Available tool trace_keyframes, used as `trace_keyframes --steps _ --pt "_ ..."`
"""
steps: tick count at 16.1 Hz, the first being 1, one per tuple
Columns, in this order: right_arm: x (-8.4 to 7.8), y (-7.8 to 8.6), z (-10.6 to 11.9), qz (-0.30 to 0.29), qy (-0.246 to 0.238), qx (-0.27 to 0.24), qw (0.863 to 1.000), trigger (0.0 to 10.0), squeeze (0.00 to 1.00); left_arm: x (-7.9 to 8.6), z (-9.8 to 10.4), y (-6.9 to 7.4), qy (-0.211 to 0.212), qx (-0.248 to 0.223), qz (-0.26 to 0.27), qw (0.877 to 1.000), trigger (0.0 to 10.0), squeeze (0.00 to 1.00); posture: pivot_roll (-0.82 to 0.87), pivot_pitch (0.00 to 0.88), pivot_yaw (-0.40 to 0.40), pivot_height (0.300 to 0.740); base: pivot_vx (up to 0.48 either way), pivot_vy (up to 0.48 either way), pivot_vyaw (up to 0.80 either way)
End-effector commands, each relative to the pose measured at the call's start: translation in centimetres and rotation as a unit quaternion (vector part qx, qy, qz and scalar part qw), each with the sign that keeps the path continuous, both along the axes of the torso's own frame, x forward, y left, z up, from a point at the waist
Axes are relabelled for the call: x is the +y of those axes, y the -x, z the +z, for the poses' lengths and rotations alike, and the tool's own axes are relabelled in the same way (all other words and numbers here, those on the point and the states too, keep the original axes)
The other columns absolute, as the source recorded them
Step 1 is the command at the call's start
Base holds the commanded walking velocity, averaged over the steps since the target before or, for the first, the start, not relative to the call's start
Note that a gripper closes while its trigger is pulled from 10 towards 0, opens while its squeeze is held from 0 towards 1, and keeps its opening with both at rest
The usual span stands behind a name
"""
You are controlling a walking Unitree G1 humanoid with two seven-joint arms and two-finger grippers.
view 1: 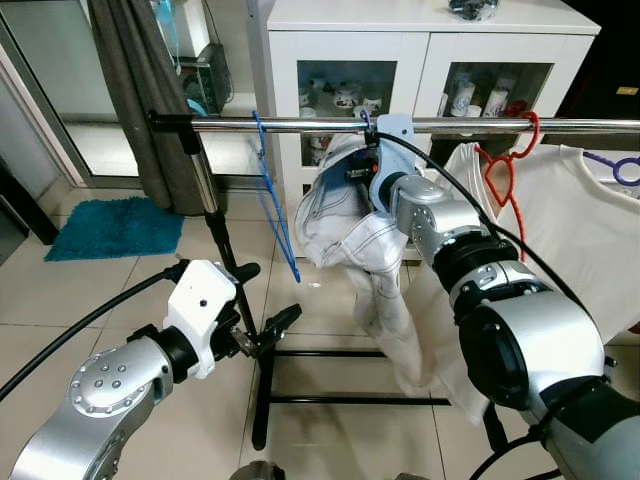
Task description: Hang hanger
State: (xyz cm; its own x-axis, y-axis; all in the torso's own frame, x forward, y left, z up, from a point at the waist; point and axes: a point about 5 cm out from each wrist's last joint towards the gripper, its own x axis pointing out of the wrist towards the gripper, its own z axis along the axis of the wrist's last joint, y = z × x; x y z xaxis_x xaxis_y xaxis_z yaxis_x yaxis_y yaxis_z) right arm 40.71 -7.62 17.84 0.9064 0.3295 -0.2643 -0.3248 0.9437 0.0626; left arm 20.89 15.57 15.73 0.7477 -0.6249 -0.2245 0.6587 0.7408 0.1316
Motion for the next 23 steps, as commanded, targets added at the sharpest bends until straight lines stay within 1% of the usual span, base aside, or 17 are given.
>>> trace_keyframes --steps 1,2,3,7,8,9,10,11,12,13,14,15,16,17,18,20,23 --pt "0.0 0.0 0.2 0.006 -0.015 -0.01 1.0 10.0 1.0 0.2 0.3 0.1 -0.004 -0.006 0.005 1.0 10.0 0.0 -0.02 0.063 0.049 0.74 0.0 0.0 0.0" --pt "-0.5 0.0 0.9 0.02 -0.017 -0.046 0.999 10.0 1.0 0.3 0.5 -0.3 0.003 -0.017 0.02 1.0 10.0 0.0 -0.03 0.061 0.057 0.74 0.0 0.0 0.0" --pt "-0.7 0.1 1.2 0.035 -0.038 -0.054 0.997 10.0 1.0 0.2 0.5 -0.5 0.006 -0.017 0.023 1.0 10.0 0.0 -0.03 0.058 0.06 0.74 0.0 0.0 0.0" --pt "-1.4 1.7 1.8 0.092 -0.064 -0.063 0.992 10.0 1.0 0.1 0.4 -0.9 0.01 -0.021 0.022 0.999 10.0 0.0 -0.05 0.046 0.075 0.74 0.0 0.0 0.0" --pt "-1.7 2.7 2.3 0.112 -0.079 -0.071 0.988 10.0 1.0 0.1 0.5 -1.1 0.012 -0.023 0.024 0.999 10.0 0.0 -0.05 0.04 0.08 0.74 0.0 0.0 0.0" --pt "-1.9 3.3 2.6 0.123 -0.087 -0.073 0.986 10.0 1.0 0.1 0.4 -1.2 0.015 -0.023 0.027 0.999 10.0 0.0 -0.06 0.037 0.083 0.74 0.0 0.0 0.0" --pt "-2.1 4.6 3.1 0.152 -0.094 -0.081 0.98 10.0 1.0 0.2 0.4 -1.4 0.019 -0.026 0.037 0.999 10.0 0.0 -0.06 0.035 0.085 0.74 0.0 0.0 0.0" --pt "-2.3 5.8 3.4 0.174 -0.095 -0.085 0.976 10.0 1.0 0.4 0.3 -1.7 0.025 -0.022 0.058 0.998 10.0 0.0 -0.07 0.033 0.087 0.74 0.0 0.0 0.0" --pt "-2.5 6.4 3.5 0.182 -0.087 -0.093 0.975 10.0 1.0 0.6 0.2 -2.0 0.027 -0.026 0.077 0.996 10.0 0.0 -0.07 0.032 0.087 0.74 0.0 0.0 0.0" --pt "-3.4 7.5 3.9 0.172 -0.078 -0.123 0.974 10.0 1.0 1.2 0.4 -2.7 0.032 -0.039 0.12 0.991 10.0 0.0 -0.08 0.027 0.085 0.74 0.0 0.0 0.0" --pt "-4.3 8.3 4.1 0.155 -0.085 -0.139 0.974 10.0 1.0 1.5 0.7 -3.0 0.032 -0.06 0.141 0.988 10.0 0.0 -0.08 0.027 0.085 0.74 0.0 0.0 0.0" --pt "-4.6 8.7 4.0 0.144 -0.089 -0.138 0.976 10.0 1.0 1.5 0.8 -3.1 0.034 -0.066 0.148 0.986 10.0 0.0 -0.09 0.024 0.085 0.74 0.0 0.0 0.0" --pt "-5.3 9.7 3.4 0.115 -0.075 -0.146 0.98 10.0 1.0 1.5 1.0 -3.2 0.042 -0.074 0.164 0.983 10.0 0.0 -0.09 0.016 0.081 0.74 0.0 0.0 0.0" --pt "-5.6 10.7 2.8 0.103 -0.068 -0.152 0.981 10.0 1.0 1.4 1.1 -3.3 0.053 -0.075 0.173 0.981 10.0 0.0 -0.09 0.016 0.081 0.74 0.0 0.0 0.0" --pt "-5.4 11.2 2.6 0.101 -0.076 -0.156 0.98 10.0 1.0 1.2 1.0 -3.2 0.056 -0.075 0.171 0.981 10.0 0.0 -0.09 0.009 0.081 0.74 0.0 -0.311 0.0" --pt "-4.5 12.3 1.9 0.12 -0.094 -0.146 0.978 10.0 1.0 0.7 0.8 -3.2 0.05 -0.074 0.16 0.983 10.0 0.0 -0.09 0.001 0.082 0.74 0.0 -0.328 0.0" --pt "-3.3 12.9 1.2 0.147 -0.098 -0.124 0.976 10.0 1.0 0.3 0.6 -3.4 0.042 -0.08 0.158 0.983 10.0 0.0 -0.09 0.0 0.077 0.74 0.0 -0.214 0.0"
